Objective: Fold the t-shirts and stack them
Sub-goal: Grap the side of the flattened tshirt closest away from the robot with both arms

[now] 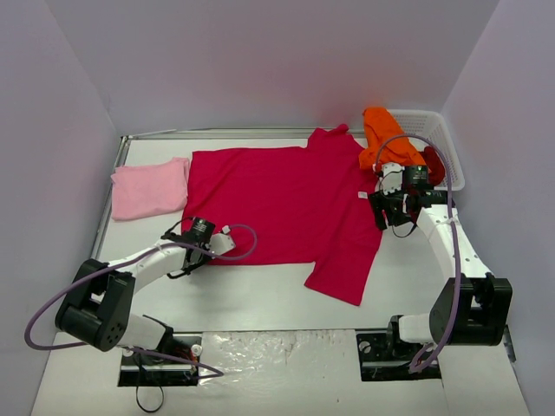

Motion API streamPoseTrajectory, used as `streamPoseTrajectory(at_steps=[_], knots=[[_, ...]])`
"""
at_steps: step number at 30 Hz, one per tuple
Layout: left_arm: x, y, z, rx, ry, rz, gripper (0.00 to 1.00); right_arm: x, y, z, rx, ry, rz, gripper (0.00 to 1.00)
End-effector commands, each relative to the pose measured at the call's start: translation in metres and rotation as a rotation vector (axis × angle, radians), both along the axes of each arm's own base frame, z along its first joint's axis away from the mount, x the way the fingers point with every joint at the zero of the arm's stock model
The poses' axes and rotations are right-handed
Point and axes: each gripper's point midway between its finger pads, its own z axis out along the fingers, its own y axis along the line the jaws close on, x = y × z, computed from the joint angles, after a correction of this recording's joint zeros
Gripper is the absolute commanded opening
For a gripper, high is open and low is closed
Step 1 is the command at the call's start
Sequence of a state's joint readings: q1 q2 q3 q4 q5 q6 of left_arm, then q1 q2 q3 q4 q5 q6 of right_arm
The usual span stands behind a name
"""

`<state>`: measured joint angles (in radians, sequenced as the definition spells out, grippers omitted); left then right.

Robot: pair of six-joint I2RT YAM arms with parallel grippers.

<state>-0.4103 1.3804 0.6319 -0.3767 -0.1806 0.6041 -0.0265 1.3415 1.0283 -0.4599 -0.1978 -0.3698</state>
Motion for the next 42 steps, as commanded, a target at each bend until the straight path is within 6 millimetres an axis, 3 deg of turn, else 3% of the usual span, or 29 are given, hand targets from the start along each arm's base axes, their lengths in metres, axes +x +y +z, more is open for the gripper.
streamPoseTrajectory(at_steps=[1, 5, 9, 12, 17, 22, 27, 33, 37, 42], knots=[[0.006, -0.003, 0.011, -0.019, -0.001, 0.019, 0.02, -0.005, 0.008, 0.002, 0.033, 0.009, 0.053, 0.63], [0.007, -0.01, 0.018, -0.064, 0.012, 0.028, 0.02, -0.011, 0.023, 0.018, 0.051, -0.022, 0.15, 0.63], [0.007, -0.018, 0.026, -0.105, 0.021, 0.038, 0.02, -0.027, 0.045, 0.026, -0.036, 0.001, 0.312, 0.51], [0.006, -0.023, 0.031, -0.142, 0.044, 0.046, 0.02, -0.045, 0.058, 0.033, -0.124, 0.063, 0.446, 0.55], [0.008, -0.028, 0.029, -0.152, 0.097, 0.083, 0.02, -0.076, 0.083, 0.026, -0.172, 0.22, 0.679, 0.58], [0.015, -0.035, 0.023, -0.173, 0.126, 0.145, 0.02, -0.111, 0.079, 0.006, -0.271, 0.356, 0.854, 0.58], [0.021, -0.039, 0.016, -0.176, 0.153, 0.196, 0.02, -0.124, 0.057, -0.005, -0.399, 0.436, 0.944, 0.59], [0.019, -0.037, 0.008, -0.18, 0.179, 0.207, 0.02, -0.146, 0.044, -0.006, -0.432, 0.519, 1.045, 0.59], [0.02, -0.035, 0.004, -0.177, 0.184, 0.213, 0.02, -0.16, 0.045, -0.007, -0.414, 0.568, 1.09, 0.59], [0.02, -0.031, -0.004, -0.151, 0.203, 0.222, 0.02, -0.163, 0.058, -0.018, -0.409, 0.563, 1.113, 0.6]])
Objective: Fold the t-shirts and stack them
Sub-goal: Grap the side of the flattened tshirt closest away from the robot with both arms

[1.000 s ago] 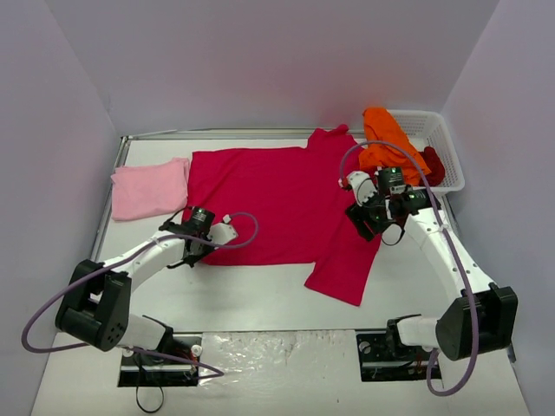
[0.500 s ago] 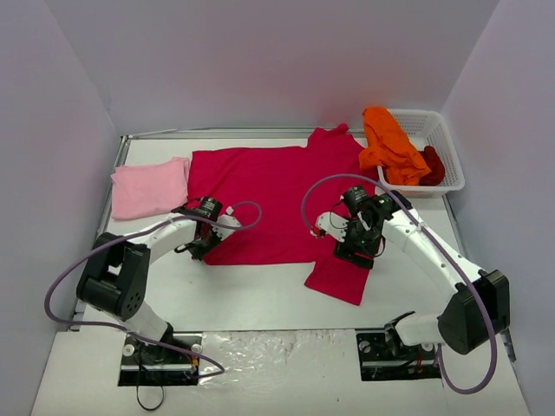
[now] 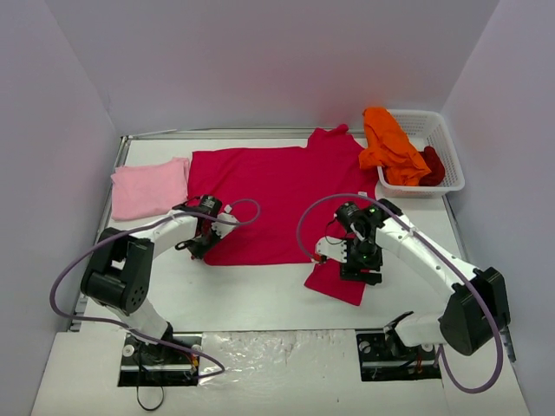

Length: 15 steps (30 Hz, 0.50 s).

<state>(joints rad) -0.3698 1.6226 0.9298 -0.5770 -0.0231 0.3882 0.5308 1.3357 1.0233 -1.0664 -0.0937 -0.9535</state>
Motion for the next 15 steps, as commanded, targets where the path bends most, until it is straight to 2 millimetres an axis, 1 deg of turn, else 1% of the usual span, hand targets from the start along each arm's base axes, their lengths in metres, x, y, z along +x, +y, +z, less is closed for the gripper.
streamPoseTrajectory(at_steps=[1, 2, 4, 5, 9, 11, 15], knots=[[-0.001, 0.003, -0.006, 0.007, 0.034, 0.021, 0.02, -0.022, -0.005, -0.006, -0.046, 0.071, 0.028, 0.6], [-0.001, 0.003, -0.006, 0.007, 0.034, 0.021, 0.02, -0.022, 0.002, -0.011, -0.045, 0.07, 0.027, 0.6], [0.0, 0.002, -0.006, 0.004, 0.03, 0.023, 0.02, -0.026, 0.007, -0.015, -0.046, 0.08, 0.04, 0.6], [-0.001, 0.002, -0.006, 0.003, 0.032, 0.023, 0.02, -0.028, 0.014, -0.018, -0.051, 0.083, 0.067, 0.6], [-0.001, 0.002, -0.007, 0.0, 0.037, 0.025, 0.02, -0.041, 0.032, -0.027, -0.067, 0.087, 0.099, 0.61], [-0.001, 0.002, -0.009, -0.004, 0.042, 0.024, 0.02, -0.041, 0.035, -0.036, -0.083, 0.082, 0.11, 0.61], [-0.001, 0.001, -0.008, -0.009, 0.045, 0.023, 0.02, -0.038, 0.034, -0.054, -0.131, 0.072, 0.1, 0.61]])
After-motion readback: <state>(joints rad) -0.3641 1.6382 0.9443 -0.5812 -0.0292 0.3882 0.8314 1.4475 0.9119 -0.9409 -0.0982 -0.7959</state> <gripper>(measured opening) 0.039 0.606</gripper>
